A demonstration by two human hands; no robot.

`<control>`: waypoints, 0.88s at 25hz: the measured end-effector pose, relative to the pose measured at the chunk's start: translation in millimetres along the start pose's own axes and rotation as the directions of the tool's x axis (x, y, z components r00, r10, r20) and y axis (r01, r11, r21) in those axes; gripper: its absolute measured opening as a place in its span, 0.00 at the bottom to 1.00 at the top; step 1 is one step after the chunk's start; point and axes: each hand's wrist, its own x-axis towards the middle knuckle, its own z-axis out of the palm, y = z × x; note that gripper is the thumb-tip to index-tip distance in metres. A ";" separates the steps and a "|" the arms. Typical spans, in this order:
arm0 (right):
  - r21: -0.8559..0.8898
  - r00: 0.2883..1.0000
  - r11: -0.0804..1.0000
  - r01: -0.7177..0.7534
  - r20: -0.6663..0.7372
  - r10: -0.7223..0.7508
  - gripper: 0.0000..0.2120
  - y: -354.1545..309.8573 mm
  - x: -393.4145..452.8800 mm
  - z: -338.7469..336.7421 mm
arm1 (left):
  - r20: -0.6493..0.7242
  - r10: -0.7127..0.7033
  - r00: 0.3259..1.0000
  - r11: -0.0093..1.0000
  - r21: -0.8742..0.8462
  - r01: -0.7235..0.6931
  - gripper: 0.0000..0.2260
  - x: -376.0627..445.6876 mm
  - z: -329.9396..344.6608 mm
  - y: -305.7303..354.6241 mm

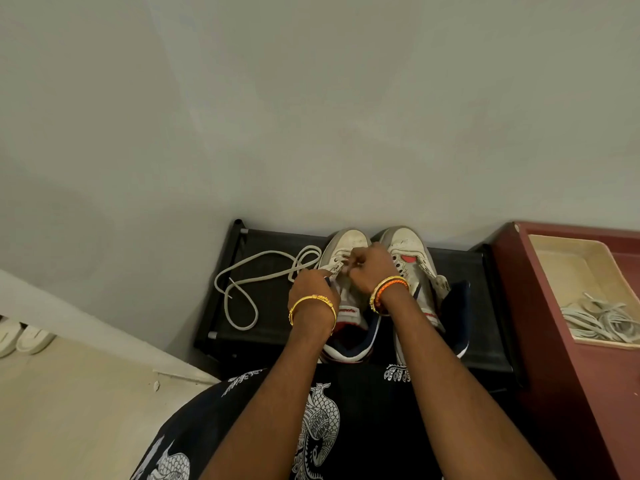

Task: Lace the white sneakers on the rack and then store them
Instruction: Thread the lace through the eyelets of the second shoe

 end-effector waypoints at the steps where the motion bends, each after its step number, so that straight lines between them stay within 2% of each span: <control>1: 0.118 0.997 0.992 -0.051 -0.051 0.057 0.03 2.1 0.9 -2.3 | -0.026 -0.003 1.000 1.000 -0.014 0.002 0.11 -1.1 0.5 -0.9; 3: 0.328 0.967 0.924 -0.195 -0.095 0.237 0.11 5.6 1.7 -8.1 | -0.030 -0.006 1.000 1.000 -0.018 0.005 0.11 -2.4 2.2 -1.3; 4: 0.459 0.937 0.846 -0.269 -0.080 0.341 0.12 7.1 2.1 -11.4 | -0.023 -0.009 1.000 1.000 -0.016 0.008 0.12 -2.2 3.0 -1.2; 6: 0.718 0.861 0.583 -0.380 0.044 0.507 0.09 8.3 3.2 -15.6 | -0.022 -0.014 1.000 1.000 -0.020 0.014 0.13 -1.8 2.8 0.0; 7: 0.768 0.834 0.494 -0.408 0.094 0.543 0.07 7.3 3.9 -15.2 | -0.025 -0.016 1.000 1.000 -0.019 0.015 0.13 -2.0 2.1 0.5; 8: 0.760 0.824 0.489 -0.428 0.105 0.557 0.04 5.7 3.7 -14.5 | -0.026 -0.012 1.000 1.000 -0.018 0.011 0.13 -2.5 1.3 0.5; 9: 0.709 0.832 0.555 -0.435 0.082 0.548 0.03 4.8 4.2 -12.3 | -0.025 -0.004 1.000 1.000 -0.018 0.004 0.12 -3.3 0.9 -0.4; 11: 0.516 0.907 0.772 -0.371 0.022 0.421 0.04 5.0 3.9 -10.6 | -0.037 -0.002 0.999 0.998 -0.065 0.000 0.12 -6.2 0.7 -1.8; 13: 0.275 0.969 0.929 -0.246 0.098 0.228 0.03 3.8 2.1 -14.4 | -0.060 -0.024 0.998 0.988 -0.153 0.014 0.11 -9.3 0.1 -1.5; 15: 0.129 0.969 0.980 -0.155 0.213 0.125 0.04 3.6 0.5 -19.0 | -0.072 -0.033 0.997 0.977 -0.211 0.017 0.11 -10.9 1.3 -1.2; 16: 0.050 0.968 0.991 -0.121 0.228 0.106 0.07 5.3 2.5 -19.1 | -0.072 -0.030 0.997 0.973 -0.228 0.013 0.11 -11.5 1.7 -1.0; 19: -0.195 0.978 0.979 -0.066 0.182 0.103 0.11 5.2 9.3 -13.0 | -0.076 -0.029 0.997 0.964 -0.267 0.008 0.12 -13.9 0.7 0.6; 22: -0.161 0.986 0.984 -0.080 0.131 0.102 0.07 4.0 10.5 -7.6 | -0.080 -0.048 0.996 0.966 -0.259 0.026 0.13 -14.8 0.3 2.2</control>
